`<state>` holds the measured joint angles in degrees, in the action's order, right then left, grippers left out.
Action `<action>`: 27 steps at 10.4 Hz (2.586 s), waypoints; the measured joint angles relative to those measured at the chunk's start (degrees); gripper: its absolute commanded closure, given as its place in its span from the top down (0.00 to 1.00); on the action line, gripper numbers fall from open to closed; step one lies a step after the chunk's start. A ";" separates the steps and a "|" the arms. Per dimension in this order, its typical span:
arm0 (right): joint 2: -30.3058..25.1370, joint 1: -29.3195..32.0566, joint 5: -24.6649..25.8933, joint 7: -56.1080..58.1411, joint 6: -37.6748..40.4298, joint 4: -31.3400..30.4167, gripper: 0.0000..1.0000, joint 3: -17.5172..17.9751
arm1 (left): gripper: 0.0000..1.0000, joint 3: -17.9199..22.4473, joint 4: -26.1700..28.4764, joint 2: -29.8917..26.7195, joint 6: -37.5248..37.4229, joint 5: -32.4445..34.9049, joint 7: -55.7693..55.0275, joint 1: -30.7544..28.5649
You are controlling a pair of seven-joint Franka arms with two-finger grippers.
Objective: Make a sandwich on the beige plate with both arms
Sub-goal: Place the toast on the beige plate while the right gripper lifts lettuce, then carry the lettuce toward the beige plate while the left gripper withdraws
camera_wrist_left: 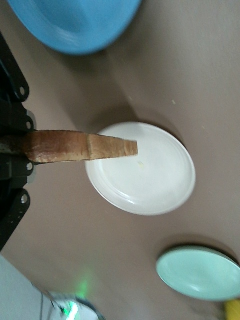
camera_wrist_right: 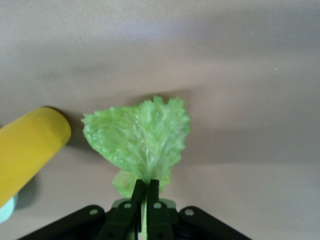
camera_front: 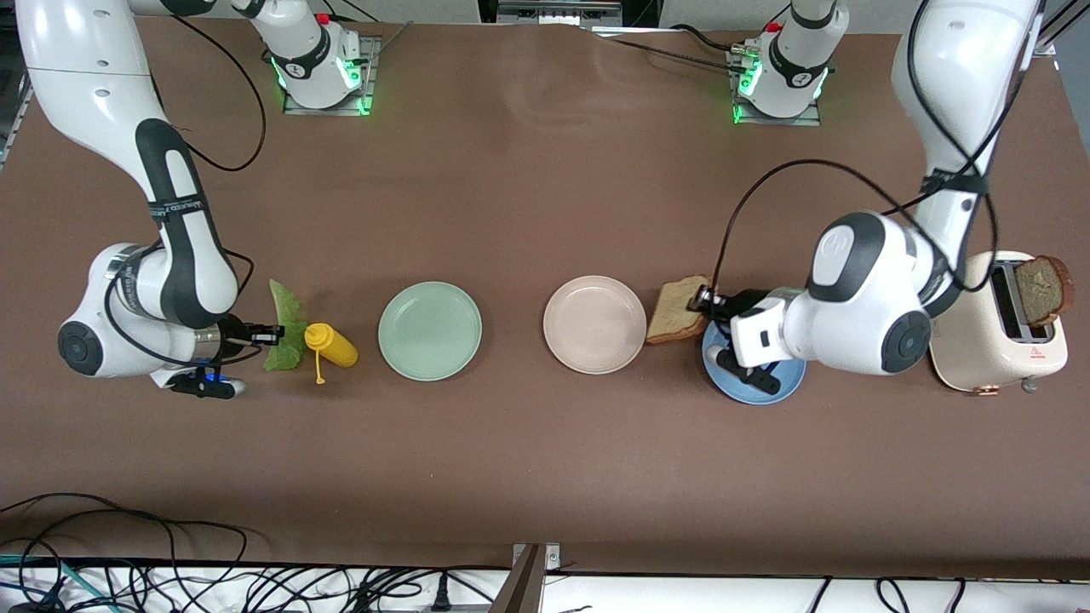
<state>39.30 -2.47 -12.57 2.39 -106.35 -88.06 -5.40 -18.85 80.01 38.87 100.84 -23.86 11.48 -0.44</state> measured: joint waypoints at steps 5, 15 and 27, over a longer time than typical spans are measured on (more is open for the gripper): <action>-1.10 0.26 1.76 0.23 19.07 11.00 0.00 -1.59 | 0.00 -0.07 -0.90 9.00 6.18 -13.66 0.49 5.18; -7.37 -13.15 0.94 -20.26 33.84 22.52 0.00 0.64 | 1.00 1.19 -2.85 13.48 6.42 -14.69 9.09 2.97; 3.75 -31.78 -1.53 -58.36 -3.74 22.45 0.00 4.93 | 1.00 2.40 -4.35 -10.49 -8.34 19.43 -4.83 -3.72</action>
<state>43.05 -34.25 -14.10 -55.97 -110.10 -65.60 -0.46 -16.45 75.66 28.38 92.50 -4.43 6.64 -4.15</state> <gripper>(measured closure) 0.952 0.000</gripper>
